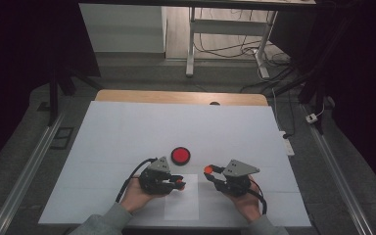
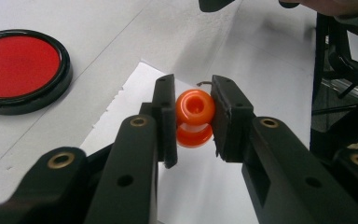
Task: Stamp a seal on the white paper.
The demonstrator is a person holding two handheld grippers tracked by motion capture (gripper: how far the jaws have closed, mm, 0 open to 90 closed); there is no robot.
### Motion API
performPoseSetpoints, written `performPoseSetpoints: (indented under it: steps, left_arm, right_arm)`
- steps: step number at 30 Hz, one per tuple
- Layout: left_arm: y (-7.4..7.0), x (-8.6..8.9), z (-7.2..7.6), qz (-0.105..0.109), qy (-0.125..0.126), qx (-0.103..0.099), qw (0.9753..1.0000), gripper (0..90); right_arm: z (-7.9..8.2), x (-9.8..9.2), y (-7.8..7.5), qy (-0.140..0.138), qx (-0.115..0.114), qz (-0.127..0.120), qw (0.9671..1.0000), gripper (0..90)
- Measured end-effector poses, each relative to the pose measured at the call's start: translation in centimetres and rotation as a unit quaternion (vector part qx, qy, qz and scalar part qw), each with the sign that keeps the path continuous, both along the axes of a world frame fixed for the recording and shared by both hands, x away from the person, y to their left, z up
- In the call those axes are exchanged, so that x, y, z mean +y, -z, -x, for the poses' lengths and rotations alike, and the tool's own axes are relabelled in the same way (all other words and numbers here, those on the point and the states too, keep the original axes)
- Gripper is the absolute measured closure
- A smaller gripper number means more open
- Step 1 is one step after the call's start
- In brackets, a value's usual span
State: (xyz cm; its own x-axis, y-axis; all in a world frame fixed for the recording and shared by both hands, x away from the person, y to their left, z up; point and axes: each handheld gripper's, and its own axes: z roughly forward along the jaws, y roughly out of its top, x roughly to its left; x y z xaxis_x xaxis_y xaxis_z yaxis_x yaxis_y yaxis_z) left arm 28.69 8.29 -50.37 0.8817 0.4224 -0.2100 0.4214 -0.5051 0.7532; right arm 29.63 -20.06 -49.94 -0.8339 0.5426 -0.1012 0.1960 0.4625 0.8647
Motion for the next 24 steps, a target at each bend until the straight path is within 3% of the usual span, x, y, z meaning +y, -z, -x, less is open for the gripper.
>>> performPoseSetpoints:
  steps: [10, 16, 24]
  left_arm:
    - [0.6, -0.3, 0.2, -0.009, 0.002, 0.0, 1.0, 71.9]
    - [1.1, -0.8, 0.4, -0.027, 0.003, -0.015, 0.9995, 71.8]
    - [1.5, -0.9, 0.5, -0.032, -0.003, -0.019, 0.9993, 71.8]
  right_arm:
    - [0.0, 0.0, 0.1, -0.003, 0.002, -0.001, 1.0, 64.4]
    - [0.0, 0.0, 0.1, -0.003, 0.002, 0.002, 1.0, 64.4]
    - [0.0, 0.0, 0.1, -0.003, 0.003, 0.001, 1.0, 64.3]
